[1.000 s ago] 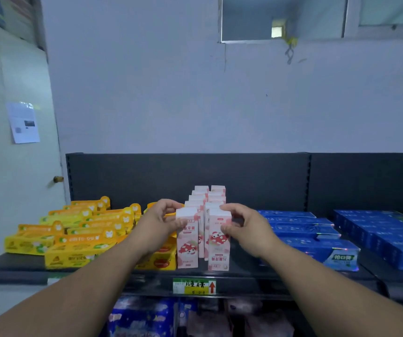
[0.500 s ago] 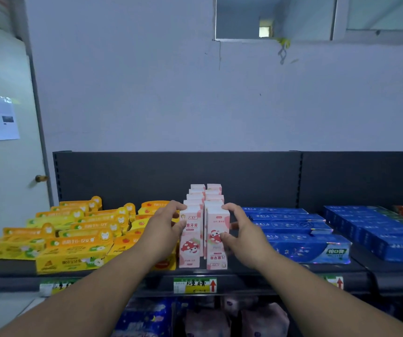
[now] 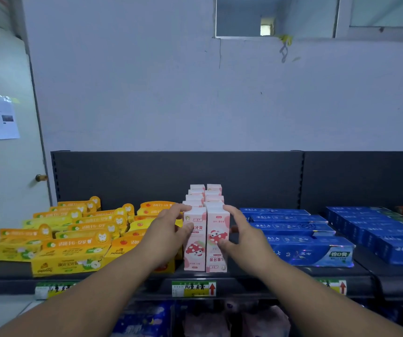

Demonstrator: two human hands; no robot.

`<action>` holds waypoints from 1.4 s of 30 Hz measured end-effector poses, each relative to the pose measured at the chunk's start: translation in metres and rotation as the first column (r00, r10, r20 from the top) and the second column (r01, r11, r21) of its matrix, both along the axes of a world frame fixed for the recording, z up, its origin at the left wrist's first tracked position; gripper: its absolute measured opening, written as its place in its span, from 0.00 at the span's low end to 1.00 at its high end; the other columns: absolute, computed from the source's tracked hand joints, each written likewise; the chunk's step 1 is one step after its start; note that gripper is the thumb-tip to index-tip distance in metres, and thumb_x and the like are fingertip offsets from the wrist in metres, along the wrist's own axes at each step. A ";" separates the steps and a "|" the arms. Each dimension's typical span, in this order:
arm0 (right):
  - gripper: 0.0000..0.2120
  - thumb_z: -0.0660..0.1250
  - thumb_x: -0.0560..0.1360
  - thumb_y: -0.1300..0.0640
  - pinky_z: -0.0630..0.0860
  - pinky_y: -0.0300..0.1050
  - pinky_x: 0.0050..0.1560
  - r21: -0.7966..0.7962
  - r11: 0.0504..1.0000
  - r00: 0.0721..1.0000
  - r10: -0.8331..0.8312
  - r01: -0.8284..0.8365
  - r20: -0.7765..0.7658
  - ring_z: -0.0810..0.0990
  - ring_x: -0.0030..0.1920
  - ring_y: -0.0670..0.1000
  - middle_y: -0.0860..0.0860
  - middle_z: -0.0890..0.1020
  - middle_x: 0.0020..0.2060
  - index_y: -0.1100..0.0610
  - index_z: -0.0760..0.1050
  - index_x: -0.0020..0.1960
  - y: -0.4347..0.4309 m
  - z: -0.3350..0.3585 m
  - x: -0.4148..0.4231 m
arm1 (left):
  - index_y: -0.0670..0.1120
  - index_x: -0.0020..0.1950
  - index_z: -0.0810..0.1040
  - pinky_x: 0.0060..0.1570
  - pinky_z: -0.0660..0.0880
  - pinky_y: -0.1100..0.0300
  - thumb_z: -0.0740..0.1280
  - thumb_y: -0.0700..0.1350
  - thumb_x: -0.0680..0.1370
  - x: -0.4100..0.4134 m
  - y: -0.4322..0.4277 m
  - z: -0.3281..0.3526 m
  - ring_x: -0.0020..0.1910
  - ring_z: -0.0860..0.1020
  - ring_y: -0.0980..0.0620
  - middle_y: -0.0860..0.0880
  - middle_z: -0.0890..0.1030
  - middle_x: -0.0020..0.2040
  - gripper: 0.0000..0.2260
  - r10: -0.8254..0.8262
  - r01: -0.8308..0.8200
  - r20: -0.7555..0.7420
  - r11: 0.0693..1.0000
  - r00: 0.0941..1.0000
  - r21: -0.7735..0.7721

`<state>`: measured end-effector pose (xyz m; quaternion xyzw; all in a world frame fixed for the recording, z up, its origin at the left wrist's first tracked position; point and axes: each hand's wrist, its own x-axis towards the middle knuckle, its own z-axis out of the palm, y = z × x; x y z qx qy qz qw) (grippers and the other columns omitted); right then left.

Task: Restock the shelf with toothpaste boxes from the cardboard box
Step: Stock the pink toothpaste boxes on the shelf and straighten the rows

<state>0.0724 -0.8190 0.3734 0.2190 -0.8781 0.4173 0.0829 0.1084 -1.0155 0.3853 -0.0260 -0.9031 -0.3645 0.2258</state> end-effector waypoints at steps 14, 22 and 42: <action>0.19 0.70 0.76 0.53 0.80 0.42 0.43 -0.172 0.985 0.999 -0.008 0.015 0.041 0.83 0.42 0.40 0.42 0.85 0.42 0.40 0.69 0.64 0.006 -0.010 -0.012 | 0.61 0.60 0.64 0.30 0.76 0.66 0.61 0.48 0.81 0.000 0.011 -0.003 0.43 0.81 0.57 0.52 0.77 0.55 0.11 -0.018 0.018 -0.008 0.992 1.000 0.121; 0.20 0.71 0.75 0.51 0.80 0.50 0.51 -0.135 0.991 0.999 0.014 -0.008 0.042 0.81 0.50 0.43 0.42 0.83 0.48 0.38 0.66 0.60 0.006 -0.012 -0.010 | 0.63 0.59 0.67 0.42 0.80 0.46 0.61 0.51 0.81 0.000 0.000 -0.001 0.45 0.82 0.51 0.53 0.78 0.53 0.10 -0.019 0.018 0.010 0.994 1.000 0.103; 0.29 0.68 0.77 0.55 0.72 0.27 0.37 -0.083 0.995 0.991 0.071 -0.062 0.117 0.80 0.50 0.40 0.46 0.81 0.53 0.39 0.59 0.72 0.005 -0.012 0.001 | 0.60 0.64 0.63 0.34 0.78 0.67 0.64 0.40 0.79 0.011 -0.002 -0.009 0.43 0.80 0.66 0.59 0.75 0.54 0.20 -0.187 0.183 -0.005 0.957 0.982 0.226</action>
